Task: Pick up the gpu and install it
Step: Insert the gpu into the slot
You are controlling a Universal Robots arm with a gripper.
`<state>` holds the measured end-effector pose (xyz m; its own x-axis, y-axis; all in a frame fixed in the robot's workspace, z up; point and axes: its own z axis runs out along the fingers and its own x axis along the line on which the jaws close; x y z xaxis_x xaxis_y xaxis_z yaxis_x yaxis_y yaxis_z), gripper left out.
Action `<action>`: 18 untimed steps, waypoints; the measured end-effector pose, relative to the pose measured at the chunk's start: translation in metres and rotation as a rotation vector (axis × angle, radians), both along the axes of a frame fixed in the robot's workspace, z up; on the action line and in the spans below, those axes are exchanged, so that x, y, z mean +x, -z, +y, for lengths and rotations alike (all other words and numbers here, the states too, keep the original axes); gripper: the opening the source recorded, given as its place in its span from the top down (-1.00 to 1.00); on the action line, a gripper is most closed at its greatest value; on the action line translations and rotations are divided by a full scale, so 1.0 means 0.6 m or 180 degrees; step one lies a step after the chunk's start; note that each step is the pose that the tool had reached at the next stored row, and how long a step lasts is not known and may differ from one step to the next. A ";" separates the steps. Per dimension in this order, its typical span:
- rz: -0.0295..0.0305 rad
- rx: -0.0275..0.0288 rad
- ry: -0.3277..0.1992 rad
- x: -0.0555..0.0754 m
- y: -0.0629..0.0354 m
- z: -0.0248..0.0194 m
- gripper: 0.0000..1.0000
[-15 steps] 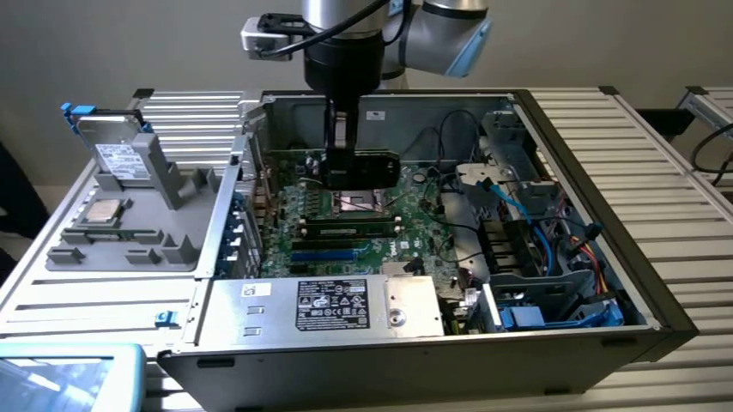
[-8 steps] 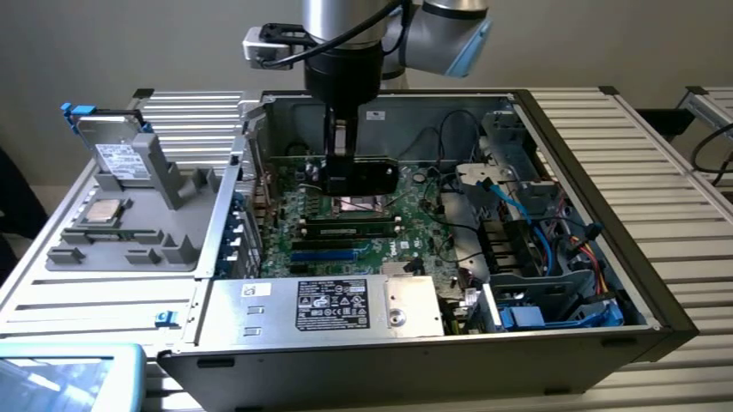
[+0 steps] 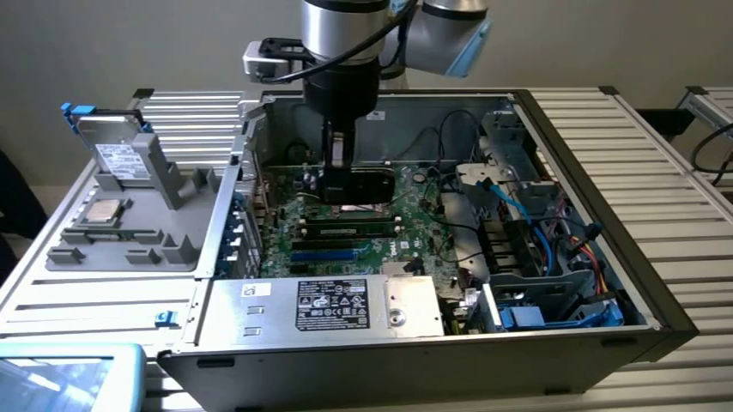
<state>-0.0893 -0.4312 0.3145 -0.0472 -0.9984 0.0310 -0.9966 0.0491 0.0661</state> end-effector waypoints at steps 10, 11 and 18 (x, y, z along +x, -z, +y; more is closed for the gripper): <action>0.0004 0.0025 -0.0002 -0.005 0.027 -0.0267 0.41; 0.0004 0.0027 -0.0002 -0.005 0.030 -0.0280 0.41; 0.0006 0.0032 -0.0005 -0.005 0.050 -0.0320 0.41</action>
<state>-0.0922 -0.4504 0.2843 -0.0456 -0.9987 0.0211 -0.9965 0.0470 0.0686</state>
